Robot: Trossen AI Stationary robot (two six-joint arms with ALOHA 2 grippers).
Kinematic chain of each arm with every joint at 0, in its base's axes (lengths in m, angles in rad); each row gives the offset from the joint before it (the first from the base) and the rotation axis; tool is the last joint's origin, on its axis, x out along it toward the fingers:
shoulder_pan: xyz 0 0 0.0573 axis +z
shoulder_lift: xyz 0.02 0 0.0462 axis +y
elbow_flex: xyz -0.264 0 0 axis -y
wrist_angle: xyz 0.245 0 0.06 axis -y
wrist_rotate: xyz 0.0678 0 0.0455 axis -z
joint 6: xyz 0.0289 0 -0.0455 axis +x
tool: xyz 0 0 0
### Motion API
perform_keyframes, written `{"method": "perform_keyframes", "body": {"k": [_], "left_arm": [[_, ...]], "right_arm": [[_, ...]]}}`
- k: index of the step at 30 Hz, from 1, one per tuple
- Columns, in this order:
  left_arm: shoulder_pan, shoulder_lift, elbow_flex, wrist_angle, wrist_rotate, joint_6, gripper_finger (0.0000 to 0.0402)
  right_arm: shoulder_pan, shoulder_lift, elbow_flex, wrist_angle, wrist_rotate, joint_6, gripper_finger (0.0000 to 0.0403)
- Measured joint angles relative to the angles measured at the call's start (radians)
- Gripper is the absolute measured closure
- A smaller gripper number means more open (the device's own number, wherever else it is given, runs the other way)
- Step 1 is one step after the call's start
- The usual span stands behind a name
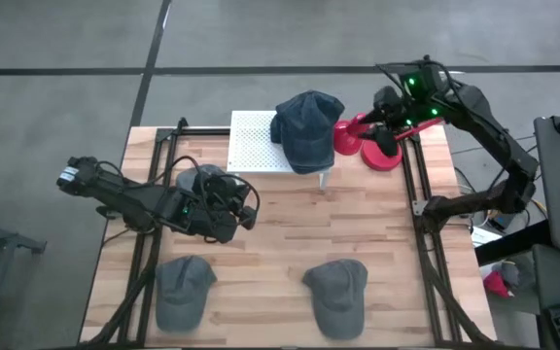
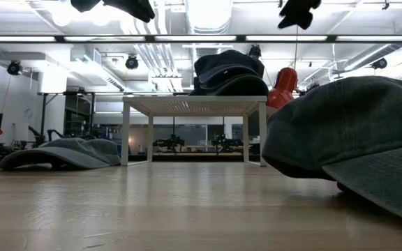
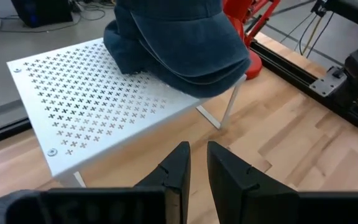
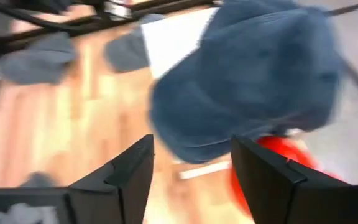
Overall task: Pick & Place hat
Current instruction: Put the top gray cap on the shelf
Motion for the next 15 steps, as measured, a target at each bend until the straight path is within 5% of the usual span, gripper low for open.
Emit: {"method": "perform_keyframes", "body": {"k": [15], "left_arm": [[0.006,0.008,-0.002,-0.061,0.02,-0.083,0.0366]], "right_arm": [[0.077,-0.352,-0.379,0.206,-0.034,0.116,0.0374]]}}
